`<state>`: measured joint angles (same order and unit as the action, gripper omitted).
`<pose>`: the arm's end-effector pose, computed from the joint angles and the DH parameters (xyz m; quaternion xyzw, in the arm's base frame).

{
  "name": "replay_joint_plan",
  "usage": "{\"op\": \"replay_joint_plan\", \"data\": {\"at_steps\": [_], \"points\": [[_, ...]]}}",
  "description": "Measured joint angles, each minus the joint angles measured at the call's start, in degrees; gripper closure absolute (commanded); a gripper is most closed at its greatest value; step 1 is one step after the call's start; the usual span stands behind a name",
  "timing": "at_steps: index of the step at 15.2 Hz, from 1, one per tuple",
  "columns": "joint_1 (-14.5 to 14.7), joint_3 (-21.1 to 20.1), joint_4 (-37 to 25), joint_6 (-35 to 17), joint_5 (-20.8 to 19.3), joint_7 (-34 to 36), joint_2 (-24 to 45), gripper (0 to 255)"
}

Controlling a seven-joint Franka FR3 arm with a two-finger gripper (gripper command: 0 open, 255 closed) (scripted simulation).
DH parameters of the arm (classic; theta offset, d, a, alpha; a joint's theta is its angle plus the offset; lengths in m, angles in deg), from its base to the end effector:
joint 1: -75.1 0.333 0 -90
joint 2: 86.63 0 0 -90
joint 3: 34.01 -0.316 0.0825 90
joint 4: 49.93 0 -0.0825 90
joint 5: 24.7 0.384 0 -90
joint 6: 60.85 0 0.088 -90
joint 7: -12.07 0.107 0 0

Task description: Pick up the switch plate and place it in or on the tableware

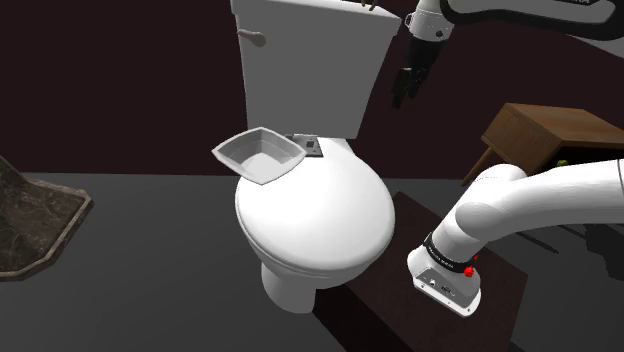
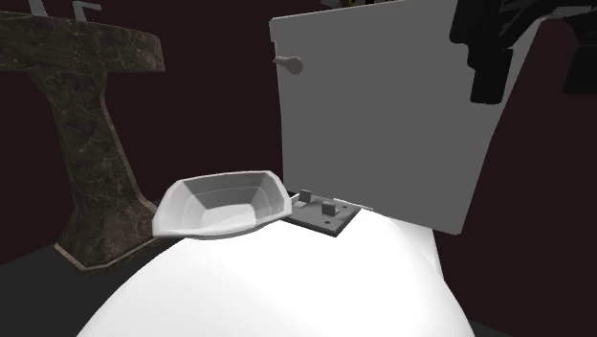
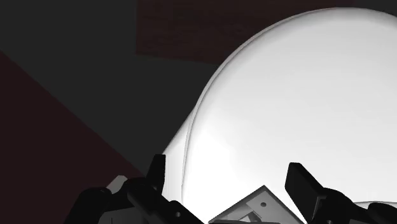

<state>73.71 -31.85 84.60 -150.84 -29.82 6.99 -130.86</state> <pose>0.3094 -0.0322 0.5900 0.9993 0.0188 -0.0051 0.0312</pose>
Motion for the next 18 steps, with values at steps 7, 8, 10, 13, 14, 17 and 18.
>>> {"op": "replay_joint_plan", "data": {"at_steps": [7, 8, 10, 13, 14, 17, 18], "points": [[1.2, -1.1, -1.0, -6.9, 1.6, 1.5, 8.9, 0], [1.6, -1.5, -1.2, -8.3, 2.0, 2.0, 10.8, 0], [2.0, -2.0, -1.8, -11.1, 2.5, 2.5, 14.6, 0], [2.8, -2.9, -3.3, -14.9, 3.4, 3.5, 20.6, 0], [3.0, -3.1, -4.3, -16.0, 3.6, 3.7, 22.8, 0], [3.5, -3.7, -6.8, -19.2, 4.2, 4.2, 29.1, 0], [3.7, -3.9, -7.7, -20.4, 4.3, 4.4, 31.3, 0]]}}
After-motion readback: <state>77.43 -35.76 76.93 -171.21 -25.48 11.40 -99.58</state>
